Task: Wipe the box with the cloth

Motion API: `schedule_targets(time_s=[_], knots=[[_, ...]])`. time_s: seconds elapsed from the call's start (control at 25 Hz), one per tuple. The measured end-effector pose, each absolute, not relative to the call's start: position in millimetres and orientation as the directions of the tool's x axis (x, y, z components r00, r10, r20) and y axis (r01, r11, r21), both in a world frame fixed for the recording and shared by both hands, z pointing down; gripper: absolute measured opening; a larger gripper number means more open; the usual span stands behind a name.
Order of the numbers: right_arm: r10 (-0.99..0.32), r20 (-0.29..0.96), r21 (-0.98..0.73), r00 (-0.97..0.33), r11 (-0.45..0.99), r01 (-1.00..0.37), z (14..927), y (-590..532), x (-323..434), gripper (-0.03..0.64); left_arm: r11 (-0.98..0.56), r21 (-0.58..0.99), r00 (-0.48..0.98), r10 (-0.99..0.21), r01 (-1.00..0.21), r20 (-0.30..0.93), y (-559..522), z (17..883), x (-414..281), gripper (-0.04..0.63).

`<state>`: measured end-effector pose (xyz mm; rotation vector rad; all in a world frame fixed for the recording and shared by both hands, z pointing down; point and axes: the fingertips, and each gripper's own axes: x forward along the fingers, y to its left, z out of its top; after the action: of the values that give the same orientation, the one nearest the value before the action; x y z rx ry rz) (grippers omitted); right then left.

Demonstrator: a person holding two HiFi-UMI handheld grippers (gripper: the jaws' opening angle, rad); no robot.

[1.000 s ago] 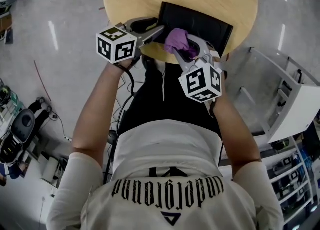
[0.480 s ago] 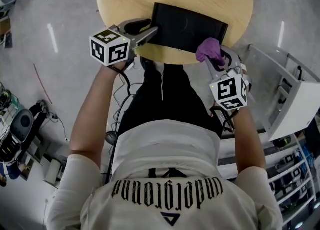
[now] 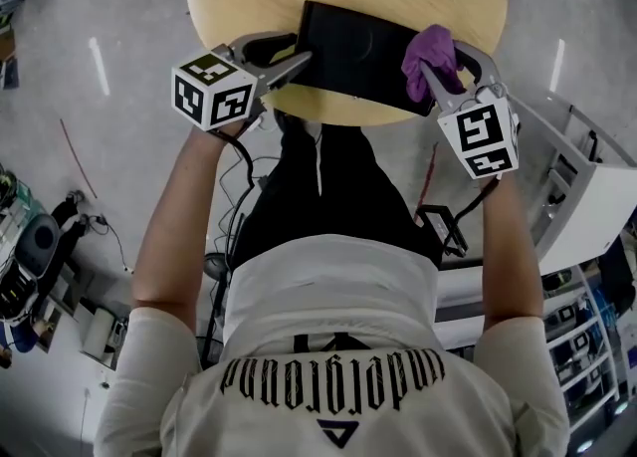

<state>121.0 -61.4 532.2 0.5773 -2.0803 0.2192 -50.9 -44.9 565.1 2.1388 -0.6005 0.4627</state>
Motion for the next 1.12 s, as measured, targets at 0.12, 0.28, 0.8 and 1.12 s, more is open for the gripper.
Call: schedule_targets(time_s=[0.12,0.28,0.8,1.12], knots=[[-0.276,0.827,0.038,-0.489,0.896,-0.442,529.0,-51.8,97.0,0.164,-0.534,0.633,0.819,-0.248,-0.561,0.517,-39.0,561.0,-50.9,0.172],[-0.212,0.811,0.008,-0.546,0.936,-0.352,521.9,-62.1,50.0,0.164,-0.539,0.635,0.823,-0.234,-0.553,0.518,-42.0,560.2,-48.2,0.172],[-0.067,0.748,-0.045,-0.661,0.988,-0.150,528.7,-66.1,-56.9,0.166,-0.530,0.634,0.816,-0.238,-0.564,0.527,-42.9,564.4,-48.7,0.176],[-0.063,0.777,-0.113,-0.626,0.965,-0.237,545.4,-15.7,-8.7,0.158,-0.516,0.628,0.804,-0.253,-0.583,0.538,-44.9,573.3,-58.5,0.173]])
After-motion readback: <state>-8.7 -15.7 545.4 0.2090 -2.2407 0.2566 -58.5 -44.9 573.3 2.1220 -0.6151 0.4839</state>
